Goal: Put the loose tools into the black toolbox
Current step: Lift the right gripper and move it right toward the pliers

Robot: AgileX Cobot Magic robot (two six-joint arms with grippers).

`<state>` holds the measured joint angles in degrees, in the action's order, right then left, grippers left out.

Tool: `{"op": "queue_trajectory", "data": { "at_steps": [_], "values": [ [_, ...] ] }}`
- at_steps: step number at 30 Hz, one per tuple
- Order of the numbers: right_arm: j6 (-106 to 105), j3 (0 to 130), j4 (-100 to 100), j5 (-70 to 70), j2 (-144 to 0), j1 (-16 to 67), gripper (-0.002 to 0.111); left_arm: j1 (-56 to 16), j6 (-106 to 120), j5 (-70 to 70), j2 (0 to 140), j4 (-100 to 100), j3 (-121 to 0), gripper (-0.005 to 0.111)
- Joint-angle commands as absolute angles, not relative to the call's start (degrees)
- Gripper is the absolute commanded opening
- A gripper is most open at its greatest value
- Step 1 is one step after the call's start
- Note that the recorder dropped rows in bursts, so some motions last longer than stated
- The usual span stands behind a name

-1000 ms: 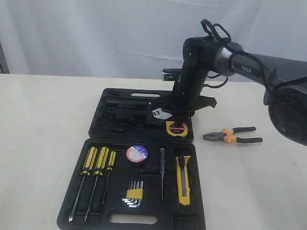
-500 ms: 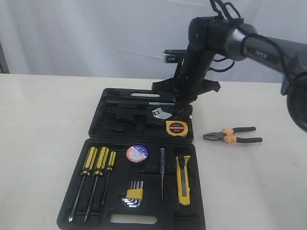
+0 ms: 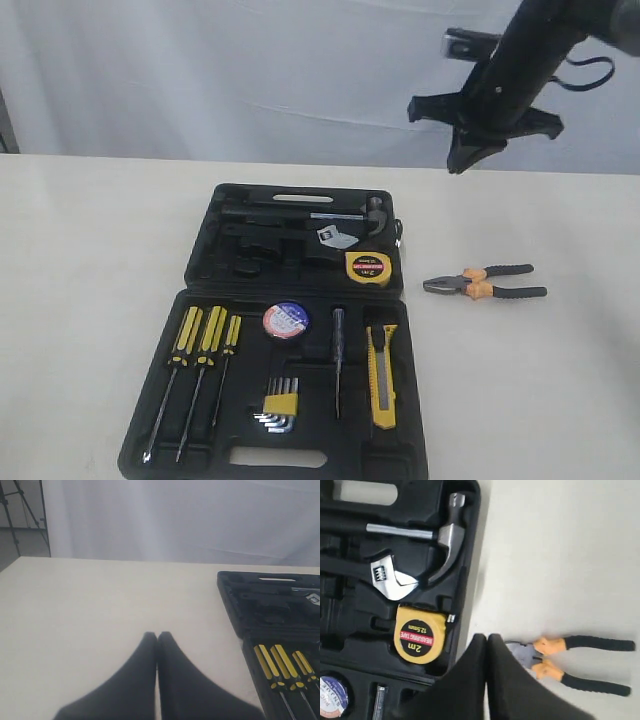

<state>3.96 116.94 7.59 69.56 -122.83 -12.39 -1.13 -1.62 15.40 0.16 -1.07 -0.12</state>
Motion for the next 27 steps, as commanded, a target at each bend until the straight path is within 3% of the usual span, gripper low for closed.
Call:
{"op": "queue_trajectory", "data": {
  "at_steps": [1, 10, 27],
  "values": [
    [3.38, 112.70, 4.60, 69.96, -116.52, -13.88, -0.001, -1.25, -1.78, 15.43, 0.00, -1.21, 0.00, 0.000],
    [3.88, 99.72, 3.99, 69.67, -108.15, -14.67, -0.001, -1.25, -1.78, 15.43, 0.00, -1.21, 0.00, 0.000],
    [5.11, 98.80, 2.94, 69.35, -108.18, -14.67, -0.001, -1.25, -1.76, 15.43, 0.00, -1.21, 0.00, 0.000]
  ]
}}
